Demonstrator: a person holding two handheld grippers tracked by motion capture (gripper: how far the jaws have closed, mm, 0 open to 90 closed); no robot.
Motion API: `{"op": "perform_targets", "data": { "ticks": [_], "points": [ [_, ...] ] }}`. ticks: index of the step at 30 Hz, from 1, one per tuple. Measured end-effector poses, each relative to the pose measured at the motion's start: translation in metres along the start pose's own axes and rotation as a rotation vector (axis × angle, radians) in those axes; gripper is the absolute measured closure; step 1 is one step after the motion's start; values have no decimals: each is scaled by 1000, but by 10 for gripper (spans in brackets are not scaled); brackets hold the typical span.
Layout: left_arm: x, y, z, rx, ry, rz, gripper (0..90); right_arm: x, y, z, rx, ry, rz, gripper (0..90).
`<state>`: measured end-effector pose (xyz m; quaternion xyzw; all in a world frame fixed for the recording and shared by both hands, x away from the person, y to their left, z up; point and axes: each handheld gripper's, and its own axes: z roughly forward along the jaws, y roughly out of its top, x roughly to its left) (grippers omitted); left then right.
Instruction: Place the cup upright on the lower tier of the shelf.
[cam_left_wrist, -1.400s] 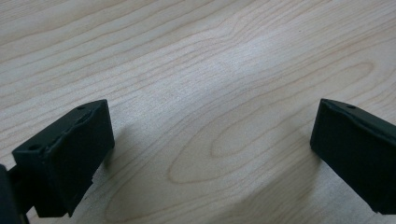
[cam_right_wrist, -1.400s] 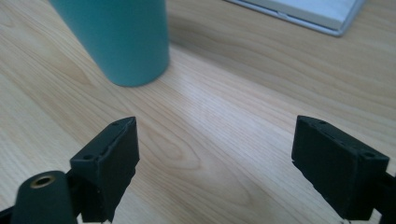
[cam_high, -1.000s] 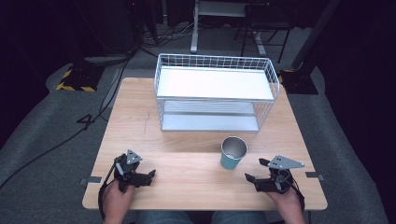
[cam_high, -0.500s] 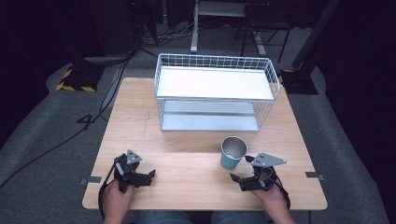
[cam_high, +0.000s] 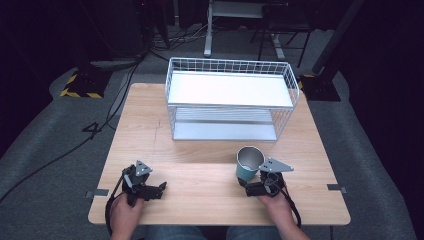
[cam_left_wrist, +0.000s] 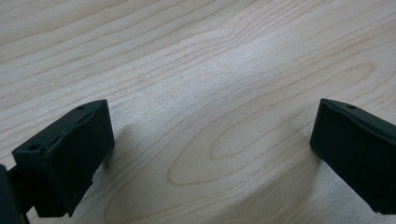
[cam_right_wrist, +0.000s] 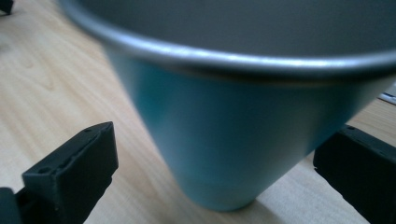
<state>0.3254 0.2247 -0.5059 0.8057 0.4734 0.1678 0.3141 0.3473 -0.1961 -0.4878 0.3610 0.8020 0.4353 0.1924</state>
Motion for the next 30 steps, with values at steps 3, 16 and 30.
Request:
{"op": "perform_targets", "data": {
  "ticks": [3, 16, 30],
  "points": [
    [0, 0, 0, 1, 0, 1, 2, -1, 1, 3, -23, -24, 24, 3],
    [0, 0, 0, 0, 0, 0, 1, 4, -1, 17, -59, -50, 65, 72],
    [0, 0, 0, 1, 0, 1, 1, 7, -2, 14, -102, -61, 37, 218]
  ]
}}
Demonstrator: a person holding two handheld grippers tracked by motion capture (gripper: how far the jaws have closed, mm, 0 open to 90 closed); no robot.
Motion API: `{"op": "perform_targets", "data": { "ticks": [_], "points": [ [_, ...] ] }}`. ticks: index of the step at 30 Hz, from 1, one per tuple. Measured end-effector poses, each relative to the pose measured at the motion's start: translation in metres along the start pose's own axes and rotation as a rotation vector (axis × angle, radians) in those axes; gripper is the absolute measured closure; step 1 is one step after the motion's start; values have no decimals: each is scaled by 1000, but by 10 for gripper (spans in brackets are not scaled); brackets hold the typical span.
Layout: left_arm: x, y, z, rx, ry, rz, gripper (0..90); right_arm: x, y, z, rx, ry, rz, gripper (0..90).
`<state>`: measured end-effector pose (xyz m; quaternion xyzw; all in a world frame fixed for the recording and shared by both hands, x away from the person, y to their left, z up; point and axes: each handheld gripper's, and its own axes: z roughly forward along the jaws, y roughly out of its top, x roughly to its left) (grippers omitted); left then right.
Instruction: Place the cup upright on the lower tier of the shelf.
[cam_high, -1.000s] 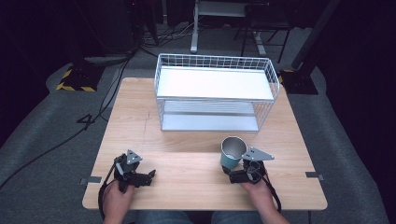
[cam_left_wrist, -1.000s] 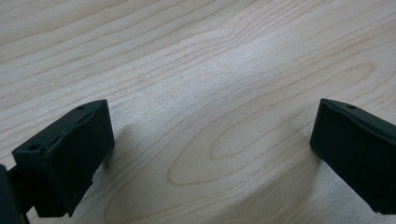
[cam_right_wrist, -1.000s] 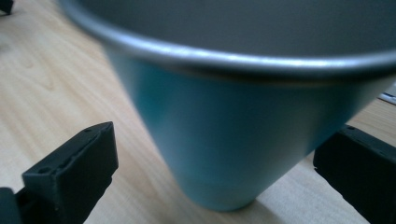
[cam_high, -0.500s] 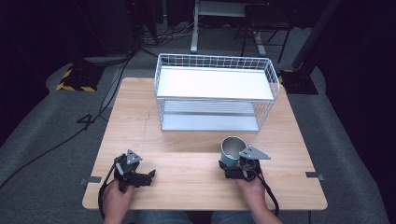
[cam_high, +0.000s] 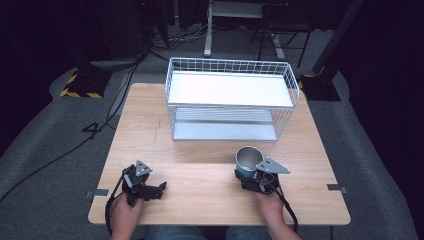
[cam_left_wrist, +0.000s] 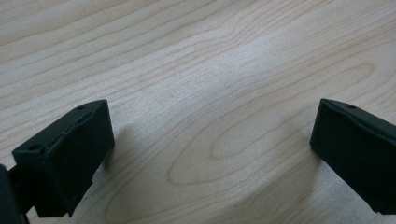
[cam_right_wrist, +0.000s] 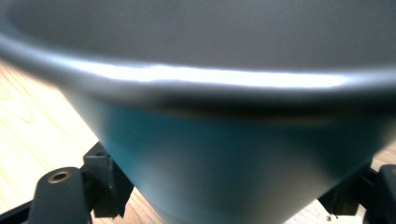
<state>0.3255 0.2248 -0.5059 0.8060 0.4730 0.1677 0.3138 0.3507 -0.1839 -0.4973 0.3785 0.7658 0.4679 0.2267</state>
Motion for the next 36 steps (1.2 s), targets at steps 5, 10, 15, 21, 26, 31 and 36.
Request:
{"op": "perform_targets", "data": {
  "ticks": [5, 10, 15, 21, 26, 31, 36],
  "points": [
    [0, 0, 0, -1, 0, -1, 1, -1, 4, -2, -10, 11, -3, 219],
    [0, 0, 0, -1, 0, -1, 1, -3, 12, -2, -12, 16, 1, 219],
    [0, 0, 0, 0, 0, 0, 1, -7, 21, 2, -13, 15, 7, 219],
    [0, 0, 0, 0, 1, 1, 1, -16, 37, 13, -12, 16, 34, 220],
    [0, 0, 0, -1, 1, 0, 1, -22, 45, 23, -6, 9, 44, 220],
    [0, 0, 0, -1, 1, 1, 2, -26, 53, 34, -8, -11, 31, 219],
    [0, 0, -1, 4, -2, 4, 2, -28, 62, 44, -23, -18, 29, 219]
  ]
}}
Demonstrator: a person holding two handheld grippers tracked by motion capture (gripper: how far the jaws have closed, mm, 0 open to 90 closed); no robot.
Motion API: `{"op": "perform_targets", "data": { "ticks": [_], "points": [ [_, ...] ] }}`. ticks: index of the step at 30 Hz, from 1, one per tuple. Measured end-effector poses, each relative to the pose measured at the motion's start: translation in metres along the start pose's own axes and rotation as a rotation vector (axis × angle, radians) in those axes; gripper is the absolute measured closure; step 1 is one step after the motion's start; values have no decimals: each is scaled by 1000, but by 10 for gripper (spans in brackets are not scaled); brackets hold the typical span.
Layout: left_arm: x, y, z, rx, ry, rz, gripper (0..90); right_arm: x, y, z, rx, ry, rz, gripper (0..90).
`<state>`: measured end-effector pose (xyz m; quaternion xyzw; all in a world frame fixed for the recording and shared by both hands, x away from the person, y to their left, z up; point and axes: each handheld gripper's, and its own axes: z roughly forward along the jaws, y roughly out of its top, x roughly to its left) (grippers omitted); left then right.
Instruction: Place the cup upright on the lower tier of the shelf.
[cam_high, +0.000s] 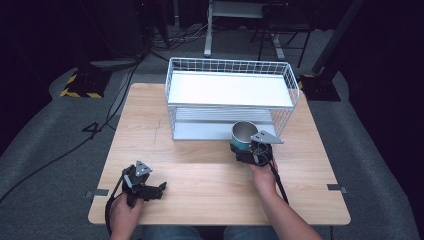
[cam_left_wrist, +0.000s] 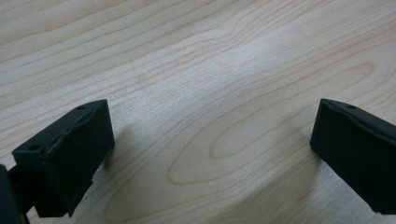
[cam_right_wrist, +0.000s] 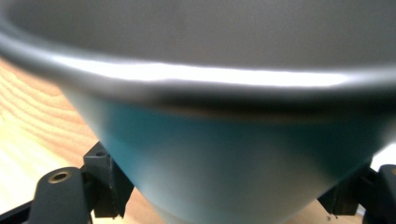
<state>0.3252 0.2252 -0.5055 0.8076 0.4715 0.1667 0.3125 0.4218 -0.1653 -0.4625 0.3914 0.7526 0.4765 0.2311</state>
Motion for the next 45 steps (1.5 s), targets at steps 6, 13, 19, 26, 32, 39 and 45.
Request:
{"op": "perform_targets", "data": {
  "ticks": [6, 13, 19, 26, 32, 39, 45],
  "points": [
    [0, 0, 0, 0, 1, 0, 1, 0, 11, 13, -13, -6, -6, 219],
    [0, 0, 0, -2, 3, 0, 2, 0, 18, 28, -23, -13, -2, 219],
    [0, 0, 1, -2, 4, -6, 1, -1, 23, 41, -24, -31, 8, 219],
    [0, 1, 1, -2, 6, -7, 1, -5, 29, 57, -29, -44, 15, 219],
    [0, 1, 1, -2, 5, -7, 1, -8, 32, 68, -24, -56, 21, 219],
    [0, 1, 1, -2, 6, -8, 1, -11, 34, 80, -35, -71, 20, 219],
    [0, 1, 1, -2, 6, -7, 1, -14, 31, 92, -25, -79, 30, 219]
  ]
}}
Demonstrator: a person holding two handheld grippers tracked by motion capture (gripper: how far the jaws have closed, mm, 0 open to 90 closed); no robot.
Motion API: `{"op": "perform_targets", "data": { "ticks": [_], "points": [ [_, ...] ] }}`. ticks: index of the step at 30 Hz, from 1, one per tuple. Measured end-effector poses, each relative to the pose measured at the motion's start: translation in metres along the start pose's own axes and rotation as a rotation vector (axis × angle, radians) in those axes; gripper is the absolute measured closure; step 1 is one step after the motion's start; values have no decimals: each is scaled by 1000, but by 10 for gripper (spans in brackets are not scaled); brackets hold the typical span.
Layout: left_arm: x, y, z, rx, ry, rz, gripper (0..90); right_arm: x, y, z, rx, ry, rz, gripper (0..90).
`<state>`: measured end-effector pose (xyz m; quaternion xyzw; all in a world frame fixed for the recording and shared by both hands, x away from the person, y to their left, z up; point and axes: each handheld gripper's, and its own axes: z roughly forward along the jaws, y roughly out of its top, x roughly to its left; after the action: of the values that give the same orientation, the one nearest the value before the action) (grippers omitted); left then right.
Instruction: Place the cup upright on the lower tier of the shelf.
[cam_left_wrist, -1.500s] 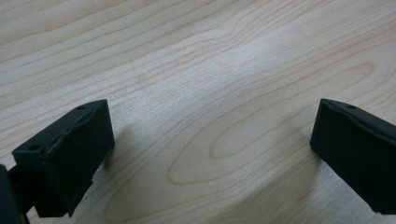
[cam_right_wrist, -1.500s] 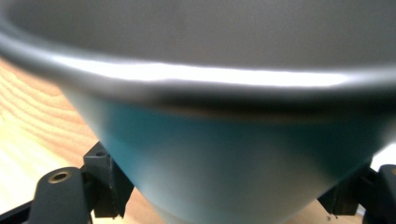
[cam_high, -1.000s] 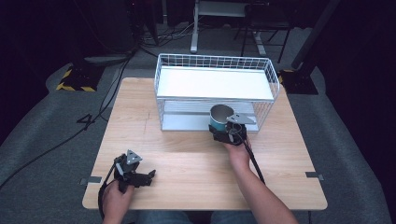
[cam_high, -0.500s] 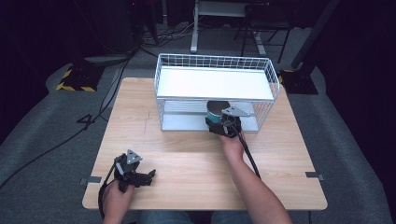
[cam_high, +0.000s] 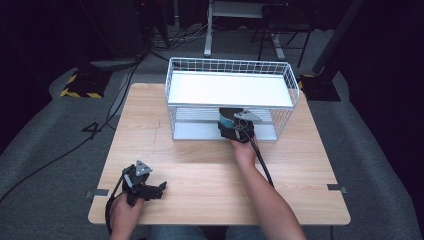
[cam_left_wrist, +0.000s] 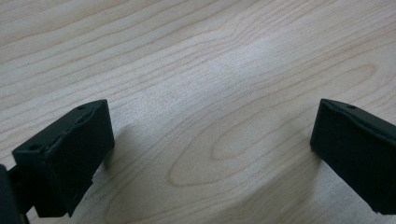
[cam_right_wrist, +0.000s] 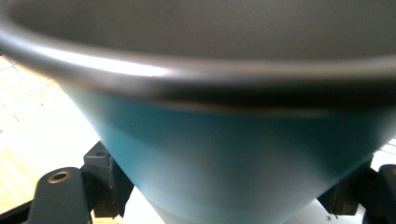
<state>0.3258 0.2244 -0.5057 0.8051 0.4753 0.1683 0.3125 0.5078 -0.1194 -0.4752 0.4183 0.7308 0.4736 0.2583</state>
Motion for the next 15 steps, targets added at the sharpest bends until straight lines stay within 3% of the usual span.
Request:
{"op": "perform_targets", "data": {
  "ticks": [5, 15],
  "points": [
    [0, 0, 0, 0, 0, 0, 1, 2, 4, 9, -12, -5, -25, 218],
    [0, 0, 0, 0, 0, 0, 1, 4, 2, 22, 3, -10, -12, 218]
  ]
}}
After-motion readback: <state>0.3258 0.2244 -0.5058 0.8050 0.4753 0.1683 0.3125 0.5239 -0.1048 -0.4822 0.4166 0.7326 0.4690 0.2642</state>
